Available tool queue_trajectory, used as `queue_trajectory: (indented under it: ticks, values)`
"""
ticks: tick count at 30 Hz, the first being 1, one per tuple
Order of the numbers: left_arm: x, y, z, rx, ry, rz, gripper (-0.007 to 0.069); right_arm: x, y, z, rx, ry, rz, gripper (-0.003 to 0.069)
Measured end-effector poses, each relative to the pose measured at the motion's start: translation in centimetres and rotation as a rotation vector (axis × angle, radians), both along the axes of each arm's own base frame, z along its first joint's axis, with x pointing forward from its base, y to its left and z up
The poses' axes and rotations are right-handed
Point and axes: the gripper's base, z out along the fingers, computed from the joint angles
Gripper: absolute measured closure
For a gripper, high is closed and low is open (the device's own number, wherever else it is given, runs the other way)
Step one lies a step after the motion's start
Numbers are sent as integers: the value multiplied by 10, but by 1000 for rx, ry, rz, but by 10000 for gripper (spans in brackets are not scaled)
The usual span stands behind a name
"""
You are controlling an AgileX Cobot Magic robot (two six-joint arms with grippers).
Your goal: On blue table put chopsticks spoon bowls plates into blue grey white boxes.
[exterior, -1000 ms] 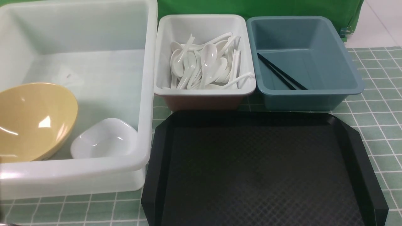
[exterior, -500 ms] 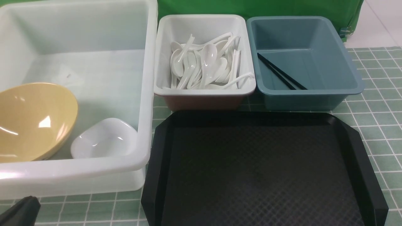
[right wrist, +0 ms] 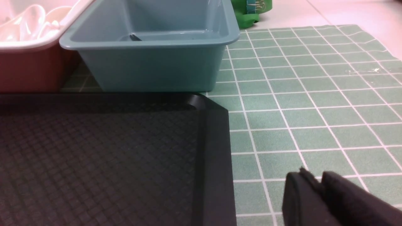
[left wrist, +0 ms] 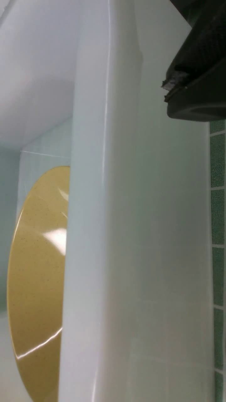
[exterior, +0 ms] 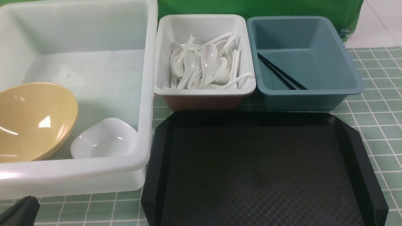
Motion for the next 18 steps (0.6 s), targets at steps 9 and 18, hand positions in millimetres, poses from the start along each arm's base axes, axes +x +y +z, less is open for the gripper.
queue_trajectory:
  ticks: [9,18]
  values:
    - [0,0,0,0,0,0,622,0,0,0,0,0,0,519]
    - [0,0,0,1,0,0,622,0,0,0,0,0,0,513]
